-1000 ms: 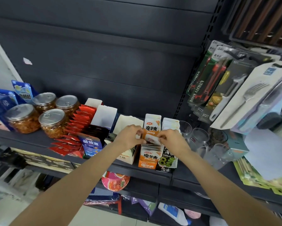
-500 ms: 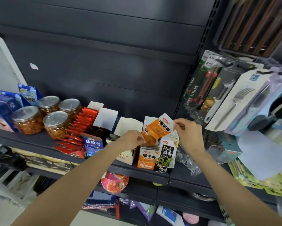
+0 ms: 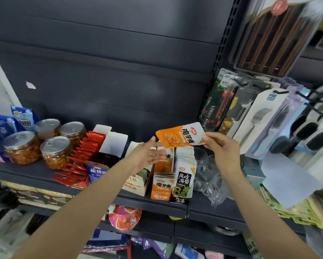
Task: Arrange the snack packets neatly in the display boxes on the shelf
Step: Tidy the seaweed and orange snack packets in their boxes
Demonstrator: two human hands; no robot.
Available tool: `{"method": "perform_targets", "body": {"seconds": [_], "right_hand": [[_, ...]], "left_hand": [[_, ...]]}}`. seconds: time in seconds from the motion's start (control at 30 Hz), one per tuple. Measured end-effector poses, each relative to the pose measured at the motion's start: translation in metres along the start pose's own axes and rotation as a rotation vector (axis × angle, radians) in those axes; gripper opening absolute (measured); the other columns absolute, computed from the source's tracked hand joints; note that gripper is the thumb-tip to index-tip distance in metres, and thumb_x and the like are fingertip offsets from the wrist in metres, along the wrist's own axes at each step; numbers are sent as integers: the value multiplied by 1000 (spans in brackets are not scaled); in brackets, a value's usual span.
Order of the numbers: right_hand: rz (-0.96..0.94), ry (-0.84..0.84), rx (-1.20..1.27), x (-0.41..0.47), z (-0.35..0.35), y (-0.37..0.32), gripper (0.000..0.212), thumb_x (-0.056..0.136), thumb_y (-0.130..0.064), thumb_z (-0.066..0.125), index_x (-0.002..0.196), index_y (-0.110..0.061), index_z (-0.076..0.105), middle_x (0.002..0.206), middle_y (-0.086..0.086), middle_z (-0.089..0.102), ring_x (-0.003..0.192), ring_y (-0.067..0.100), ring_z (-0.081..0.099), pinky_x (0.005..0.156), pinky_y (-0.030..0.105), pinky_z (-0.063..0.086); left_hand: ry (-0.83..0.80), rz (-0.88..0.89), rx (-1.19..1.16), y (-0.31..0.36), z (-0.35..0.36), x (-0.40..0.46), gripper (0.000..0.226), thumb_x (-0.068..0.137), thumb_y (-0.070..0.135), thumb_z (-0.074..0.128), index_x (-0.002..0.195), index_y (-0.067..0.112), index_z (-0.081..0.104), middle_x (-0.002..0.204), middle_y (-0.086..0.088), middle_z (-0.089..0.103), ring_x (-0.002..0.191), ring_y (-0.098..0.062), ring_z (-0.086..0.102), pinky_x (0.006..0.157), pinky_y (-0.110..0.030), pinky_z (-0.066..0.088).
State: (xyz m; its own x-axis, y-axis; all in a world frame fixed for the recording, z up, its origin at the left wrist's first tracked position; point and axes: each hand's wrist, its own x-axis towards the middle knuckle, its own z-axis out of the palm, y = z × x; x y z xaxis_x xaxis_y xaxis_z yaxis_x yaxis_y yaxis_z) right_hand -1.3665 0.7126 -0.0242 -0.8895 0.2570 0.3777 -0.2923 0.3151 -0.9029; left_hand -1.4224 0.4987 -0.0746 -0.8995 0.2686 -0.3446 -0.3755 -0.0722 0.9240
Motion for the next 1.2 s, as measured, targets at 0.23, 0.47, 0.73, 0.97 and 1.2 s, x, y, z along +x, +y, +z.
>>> {"method": "perform_targets", "body": {"seconds": [0.23, 0.47, 0.73, 0.97, 1.2], "right_hand": [[-15, 33, -60, 0, -2, 13, 18, 84, -8, 66, 91, -24, 72, 87, -19, 66, 89, 4, 62, 82, 18, 49], [334, -90, 212, -1, 6, 20, 16, 92, -20, 57, 92, -16, 72, 99, 7, 72, 94, 23, 67, 71, 26, 57], [282, -82, 204, -4, 10, 26, 35, 85, 3, 62, 99, -28, 69, 100, -1, 72, 95, 20, 68, 79, 33, 57], [267, -56, 234, 2, 16, 21, 35, 84, 4, 62, 101, -26, 70, 96, -4, 73, 88, 12, 69, 75, 23, 57], [289, -81, 219, 9, 23, 23, 33, 86, 1, 61, 101, -28, 67, 96, -4, 72, 93, 15, 68, 82, 31, 56]], "left_hand": [[-13, -33, -255, 6, -7, -7, 37, 97, 42, 44, 108, 10, 59, 111, -11, 69, 102, -18, 66, 85, -26, 50], [93, 228, -56, 10, -5, -21, 24, 90, 7, 60, 111, 16, 66, 110, -4, 69, 101, -13, 64, 80, -19, 50], [291, 590, 390, 14, 0, -34, 28, 85, 7, 66, 106, 25, 62, 98, 9, 66, 85, -10, 64, 75, -18, 54], [325, 607, 411, 15, -10, -28, 28, 84, 8, 67, 106, 25, 63, 101, 5, 69, 90, -13, 66, 79, -24, 56], [214, 588, 505, 21, -33, -34, 37, 85, -3, 62, 101, 30, 65, 97, 2, 72, 89, -15, 67, 83, -29, 54]]}}
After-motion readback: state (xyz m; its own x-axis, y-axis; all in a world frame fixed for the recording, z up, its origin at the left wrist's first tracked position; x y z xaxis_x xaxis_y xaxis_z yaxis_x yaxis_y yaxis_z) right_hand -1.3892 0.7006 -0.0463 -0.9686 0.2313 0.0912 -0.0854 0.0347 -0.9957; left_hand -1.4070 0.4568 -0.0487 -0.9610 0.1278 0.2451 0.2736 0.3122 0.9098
